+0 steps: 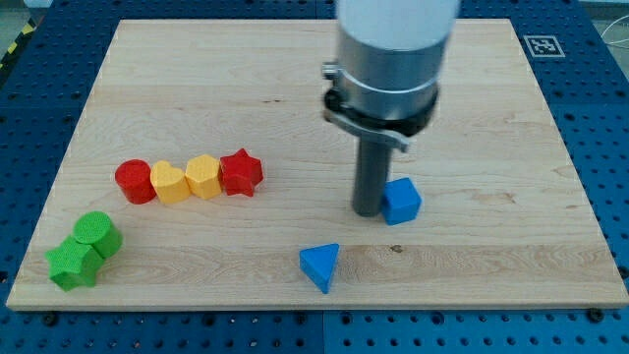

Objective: Point your arm at the blue triangle

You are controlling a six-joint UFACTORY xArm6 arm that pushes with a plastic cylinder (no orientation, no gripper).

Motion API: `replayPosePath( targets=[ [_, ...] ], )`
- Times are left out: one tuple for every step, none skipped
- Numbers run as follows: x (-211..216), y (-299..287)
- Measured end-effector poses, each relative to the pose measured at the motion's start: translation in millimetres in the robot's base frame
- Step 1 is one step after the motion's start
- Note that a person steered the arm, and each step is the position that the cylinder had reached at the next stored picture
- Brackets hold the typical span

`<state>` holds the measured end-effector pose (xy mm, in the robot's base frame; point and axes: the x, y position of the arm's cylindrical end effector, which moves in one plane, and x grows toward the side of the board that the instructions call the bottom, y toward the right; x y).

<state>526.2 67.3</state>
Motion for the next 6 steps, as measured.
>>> replayPosePath(
  targets=[
    [9.9,34.9],
    [18.7,38.8],
    [20.0,26.3],
    [20.0,8.0],
    [20.7,-6.2],
    [42.2,-6.0]
  ],
)
